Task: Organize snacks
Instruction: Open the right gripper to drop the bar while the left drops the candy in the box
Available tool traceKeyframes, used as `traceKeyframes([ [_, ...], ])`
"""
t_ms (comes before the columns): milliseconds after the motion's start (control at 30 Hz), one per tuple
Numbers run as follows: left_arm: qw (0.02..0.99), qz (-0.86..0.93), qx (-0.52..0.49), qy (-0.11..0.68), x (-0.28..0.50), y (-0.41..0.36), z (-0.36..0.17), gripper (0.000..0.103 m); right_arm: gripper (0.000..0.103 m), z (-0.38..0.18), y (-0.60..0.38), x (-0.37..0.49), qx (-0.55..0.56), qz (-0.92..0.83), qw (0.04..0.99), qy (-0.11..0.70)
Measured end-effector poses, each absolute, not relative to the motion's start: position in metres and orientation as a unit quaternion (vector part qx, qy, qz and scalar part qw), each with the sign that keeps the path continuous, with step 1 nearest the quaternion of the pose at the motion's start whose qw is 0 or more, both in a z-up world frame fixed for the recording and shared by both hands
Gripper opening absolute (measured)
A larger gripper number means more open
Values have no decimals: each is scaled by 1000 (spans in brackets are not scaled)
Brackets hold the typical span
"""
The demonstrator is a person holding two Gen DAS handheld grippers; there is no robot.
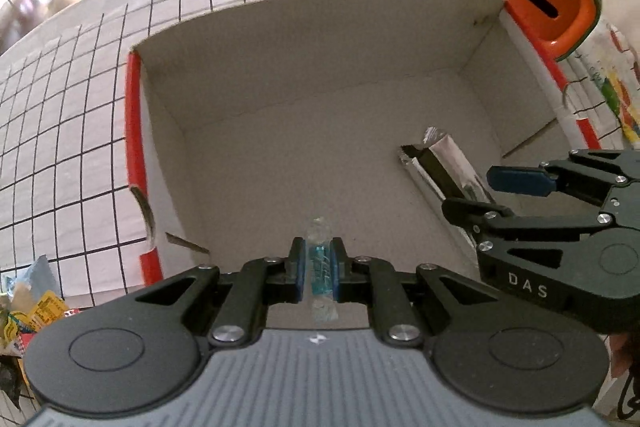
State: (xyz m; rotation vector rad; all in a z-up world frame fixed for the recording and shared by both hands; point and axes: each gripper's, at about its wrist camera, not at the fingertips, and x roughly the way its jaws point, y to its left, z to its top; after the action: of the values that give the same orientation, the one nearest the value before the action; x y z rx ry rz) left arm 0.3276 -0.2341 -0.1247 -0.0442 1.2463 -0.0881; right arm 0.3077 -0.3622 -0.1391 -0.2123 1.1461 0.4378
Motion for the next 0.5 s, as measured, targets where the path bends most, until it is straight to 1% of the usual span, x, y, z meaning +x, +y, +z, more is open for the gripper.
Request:
traceKeyframes([
  [300,830,-34,-37,555,304,-218,-102,12,43,-107,-374,295,-71,225,834,498],
  [500,846,-29,-49,531,290,-206,-77,12,45,-83,-375,283,-56,241,847,471],
])
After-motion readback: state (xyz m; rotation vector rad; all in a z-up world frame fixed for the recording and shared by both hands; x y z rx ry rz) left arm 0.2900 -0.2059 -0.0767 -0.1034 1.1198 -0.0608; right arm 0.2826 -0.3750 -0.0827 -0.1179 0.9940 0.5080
